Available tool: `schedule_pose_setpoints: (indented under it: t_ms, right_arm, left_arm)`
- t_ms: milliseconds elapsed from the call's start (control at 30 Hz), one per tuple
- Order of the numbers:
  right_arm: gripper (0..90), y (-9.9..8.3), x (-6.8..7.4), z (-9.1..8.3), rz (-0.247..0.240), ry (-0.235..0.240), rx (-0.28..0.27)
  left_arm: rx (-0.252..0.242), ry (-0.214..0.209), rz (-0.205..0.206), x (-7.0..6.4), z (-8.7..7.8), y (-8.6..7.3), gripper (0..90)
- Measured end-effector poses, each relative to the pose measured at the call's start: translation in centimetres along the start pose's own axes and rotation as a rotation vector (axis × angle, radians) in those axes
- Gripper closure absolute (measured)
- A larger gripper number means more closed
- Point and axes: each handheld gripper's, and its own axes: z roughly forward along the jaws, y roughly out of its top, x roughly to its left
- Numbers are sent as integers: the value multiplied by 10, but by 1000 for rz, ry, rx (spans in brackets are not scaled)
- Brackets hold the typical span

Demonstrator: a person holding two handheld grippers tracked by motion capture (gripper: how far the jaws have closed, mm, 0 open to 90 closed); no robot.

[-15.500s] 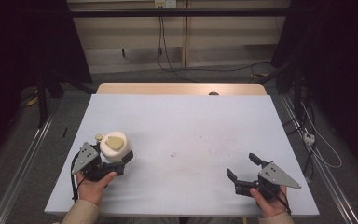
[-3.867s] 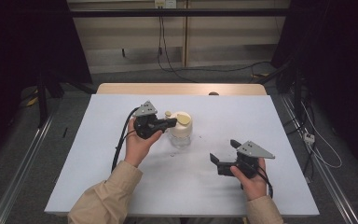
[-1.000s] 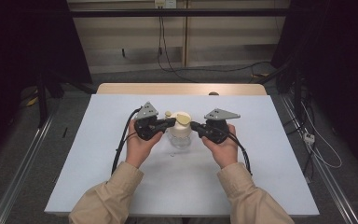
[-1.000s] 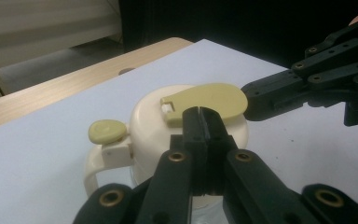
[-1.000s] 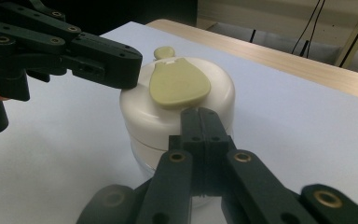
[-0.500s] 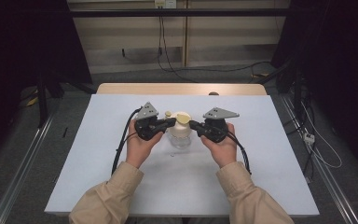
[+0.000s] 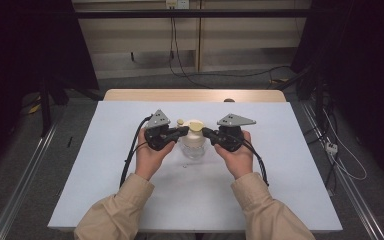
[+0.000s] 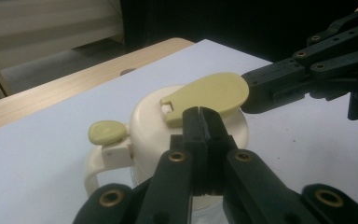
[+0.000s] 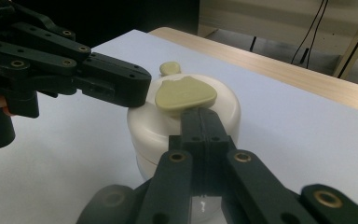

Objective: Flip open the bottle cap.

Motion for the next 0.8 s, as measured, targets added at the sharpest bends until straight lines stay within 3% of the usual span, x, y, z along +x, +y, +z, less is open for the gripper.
schedule_pose_setpoints:
  t_ms: [800]
  right_arm:
    - [900,9,2,1,1,-3,-17]
  left_arm:
    - [-3,10,8,-1,0,-1,900]
